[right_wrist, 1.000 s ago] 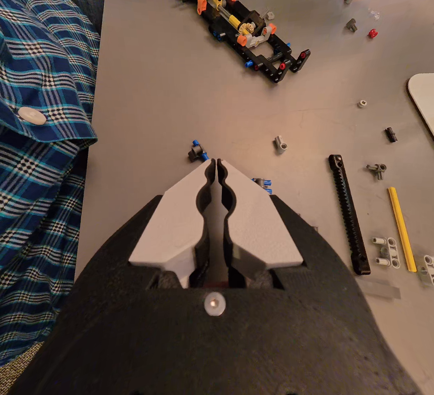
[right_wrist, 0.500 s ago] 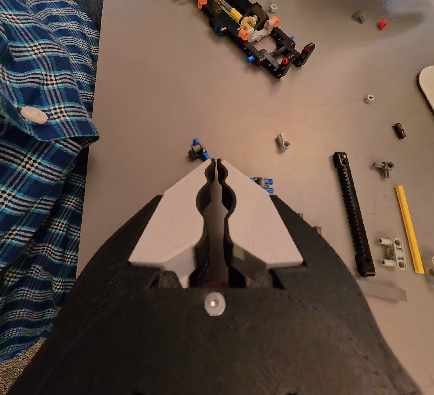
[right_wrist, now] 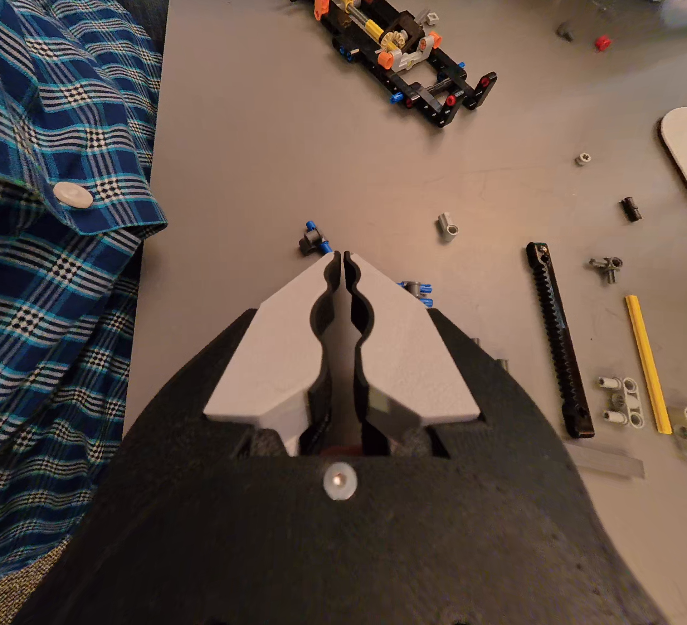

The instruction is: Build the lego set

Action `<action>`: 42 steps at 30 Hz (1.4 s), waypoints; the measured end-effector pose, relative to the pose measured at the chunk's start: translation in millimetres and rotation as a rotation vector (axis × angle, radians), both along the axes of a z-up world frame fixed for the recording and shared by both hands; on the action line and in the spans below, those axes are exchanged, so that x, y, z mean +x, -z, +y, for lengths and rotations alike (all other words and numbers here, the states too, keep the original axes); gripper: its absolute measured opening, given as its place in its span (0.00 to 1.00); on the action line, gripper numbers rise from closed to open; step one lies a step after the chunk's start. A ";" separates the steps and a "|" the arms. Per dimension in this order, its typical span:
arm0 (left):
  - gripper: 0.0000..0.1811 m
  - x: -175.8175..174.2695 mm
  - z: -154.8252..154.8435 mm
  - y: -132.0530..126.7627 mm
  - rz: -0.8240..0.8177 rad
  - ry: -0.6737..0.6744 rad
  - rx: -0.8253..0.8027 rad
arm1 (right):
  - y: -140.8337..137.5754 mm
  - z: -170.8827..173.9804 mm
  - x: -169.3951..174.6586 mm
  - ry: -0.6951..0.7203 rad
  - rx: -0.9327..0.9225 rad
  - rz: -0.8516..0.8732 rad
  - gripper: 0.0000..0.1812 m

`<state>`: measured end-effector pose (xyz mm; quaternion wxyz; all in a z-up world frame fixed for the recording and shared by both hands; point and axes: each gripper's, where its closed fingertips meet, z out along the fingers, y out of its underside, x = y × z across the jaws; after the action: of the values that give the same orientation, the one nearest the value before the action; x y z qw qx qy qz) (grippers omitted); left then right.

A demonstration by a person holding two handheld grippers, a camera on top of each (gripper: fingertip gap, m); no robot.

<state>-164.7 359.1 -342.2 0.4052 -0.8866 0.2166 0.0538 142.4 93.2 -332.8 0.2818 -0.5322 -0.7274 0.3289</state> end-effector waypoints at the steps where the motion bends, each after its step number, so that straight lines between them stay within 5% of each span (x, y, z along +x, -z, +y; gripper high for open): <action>1: 0.02 0.1 0.0 0.2 -0.009 0.000 -0.005 | 0.1 0.0 0.0 -0.001 0.000 0.000 0.00; 11: 0.02 -6.2 -25.1 -11.8 0.020 0.025 -0.004 | -2.8 1.7 -0.4 0.011 0.005 0.018 0.01; 21: 0.02 1.8 -90.9 -43.2 0.079 0.069 0.035 | -6.1 5.6 6.3 0.051 0.024 0.040 0.08; 28: 0.02 29.0 -134.6 -81.5 -0.033 0.039 0.121 | -16.8 13.5 10.5 0.122 0.026 0.103 0.14; 42: 0.01 113.3 -193.0 -110.6 -0.216 0.097 0.185 | -39.2 27.5 22.4 0.235 -0.011 0.226 0.17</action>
<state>-51.4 166.1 -231.6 0.5081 -0.8347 0.2083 -0.0418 164.7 120.7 -293.6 0.3955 -0.5749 -0.6219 0.3555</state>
